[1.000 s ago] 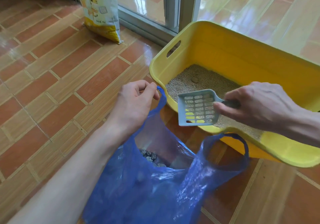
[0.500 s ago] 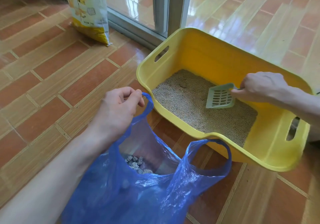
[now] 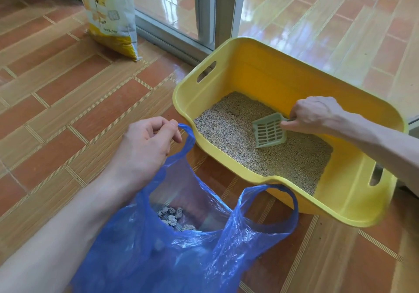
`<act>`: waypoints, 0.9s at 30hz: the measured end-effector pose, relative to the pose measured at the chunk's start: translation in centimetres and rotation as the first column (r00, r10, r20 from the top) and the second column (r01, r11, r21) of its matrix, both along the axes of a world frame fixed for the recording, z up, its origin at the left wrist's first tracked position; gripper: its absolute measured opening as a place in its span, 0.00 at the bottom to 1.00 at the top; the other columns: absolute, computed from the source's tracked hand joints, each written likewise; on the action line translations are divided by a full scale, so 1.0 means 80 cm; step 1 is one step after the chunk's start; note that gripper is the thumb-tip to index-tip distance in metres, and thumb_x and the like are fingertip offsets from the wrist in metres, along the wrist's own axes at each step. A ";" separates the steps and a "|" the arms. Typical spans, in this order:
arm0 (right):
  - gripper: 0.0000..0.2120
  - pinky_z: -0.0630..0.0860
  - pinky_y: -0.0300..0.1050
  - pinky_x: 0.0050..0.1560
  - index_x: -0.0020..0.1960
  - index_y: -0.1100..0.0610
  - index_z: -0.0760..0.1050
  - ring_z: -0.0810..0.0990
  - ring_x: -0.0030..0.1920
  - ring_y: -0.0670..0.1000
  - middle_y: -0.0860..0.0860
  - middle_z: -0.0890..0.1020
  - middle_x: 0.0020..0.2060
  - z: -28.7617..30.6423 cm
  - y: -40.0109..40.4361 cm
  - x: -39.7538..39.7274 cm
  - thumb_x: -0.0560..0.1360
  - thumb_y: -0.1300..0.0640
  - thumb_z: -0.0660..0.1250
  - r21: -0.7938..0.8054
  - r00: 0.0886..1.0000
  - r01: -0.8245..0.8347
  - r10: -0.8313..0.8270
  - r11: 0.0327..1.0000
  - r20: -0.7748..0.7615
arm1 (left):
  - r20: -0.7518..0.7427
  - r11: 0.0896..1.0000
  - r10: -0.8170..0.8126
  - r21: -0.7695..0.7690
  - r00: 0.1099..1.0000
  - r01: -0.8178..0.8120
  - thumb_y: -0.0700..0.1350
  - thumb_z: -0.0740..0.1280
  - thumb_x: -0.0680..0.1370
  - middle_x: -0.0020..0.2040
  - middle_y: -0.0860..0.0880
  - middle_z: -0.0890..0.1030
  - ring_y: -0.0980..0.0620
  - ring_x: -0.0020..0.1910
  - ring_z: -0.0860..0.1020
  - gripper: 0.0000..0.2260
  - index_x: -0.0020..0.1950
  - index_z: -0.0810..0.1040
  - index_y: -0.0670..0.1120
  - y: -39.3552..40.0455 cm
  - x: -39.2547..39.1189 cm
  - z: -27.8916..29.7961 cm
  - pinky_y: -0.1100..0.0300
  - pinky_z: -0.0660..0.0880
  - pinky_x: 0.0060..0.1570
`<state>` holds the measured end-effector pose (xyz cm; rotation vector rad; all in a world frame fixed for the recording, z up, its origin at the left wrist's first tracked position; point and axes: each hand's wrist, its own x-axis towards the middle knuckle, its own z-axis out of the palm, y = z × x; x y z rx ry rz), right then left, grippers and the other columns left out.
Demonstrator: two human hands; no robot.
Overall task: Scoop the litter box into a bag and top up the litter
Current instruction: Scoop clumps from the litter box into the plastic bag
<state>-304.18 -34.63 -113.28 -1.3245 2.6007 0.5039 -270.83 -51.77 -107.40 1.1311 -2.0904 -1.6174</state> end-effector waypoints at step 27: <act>0.32 0.59 0.41 0.25 0.35 0.56 0.81 0.64 0.22 0.45 0.47 0.69 0.22 -0.015 0.029 0.027 0.73 0.28 0.59 -0.293 0.888 0.179 -0.026 0.939 0.458 | 0.002 1.000 -0.012 0.000 1.000 0.012 0.49 0.63 0.84 0.23 0.54 0.63 0.53 0.22 0.58 0.17 0.38 0.77 0.45 0.001 0.000 0.001 0.63 0.57 0.23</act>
